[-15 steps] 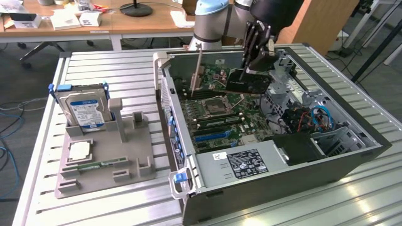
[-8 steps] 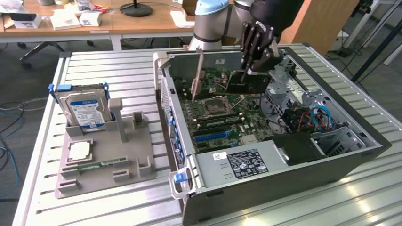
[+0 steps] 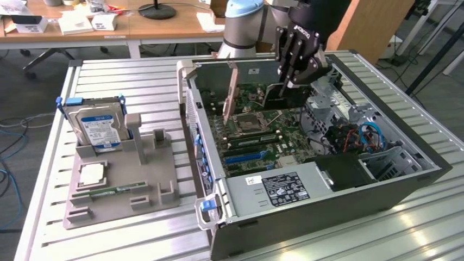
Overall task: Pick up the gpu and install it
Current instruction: 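Insert the gpu into the slot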
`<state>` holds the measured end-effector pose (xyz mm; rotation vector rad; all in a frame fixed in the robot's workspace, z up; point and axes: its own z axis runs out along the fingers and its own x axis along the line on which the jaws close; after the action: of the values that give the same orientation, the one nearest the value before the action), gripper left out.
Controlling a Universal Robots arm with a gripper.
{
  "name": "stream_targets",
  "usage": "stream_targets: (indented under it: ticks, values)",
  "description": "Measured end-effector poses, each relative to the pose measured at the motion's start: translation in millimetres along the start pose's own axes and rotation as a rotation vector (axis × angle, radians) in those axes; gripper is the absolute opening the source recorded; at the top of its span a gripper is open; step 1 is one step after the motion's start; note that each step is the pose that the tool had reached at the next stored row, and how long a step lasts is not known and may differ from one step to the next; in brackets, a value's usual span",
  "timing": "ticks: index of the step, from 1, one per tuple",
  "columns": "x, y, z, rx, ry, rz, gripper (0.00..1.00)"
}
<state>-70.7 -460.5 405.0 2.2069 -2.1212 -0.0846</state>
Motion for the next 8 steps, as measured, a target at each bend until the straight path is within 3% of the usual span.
stream_targets:
  ticks: [4, 6, 8]
  values:
    - [-0.1, 0.0, 0.2, 0.0015, 0.0001, -0.001, 0.26]
    - [-0.1, 0.0, 0.5, 0.0092, 0.0003, -0.001, 0.26]
    - [-0.1, 0.0, 0.8, 0.024, 0.0011, -0.001, 0.26]
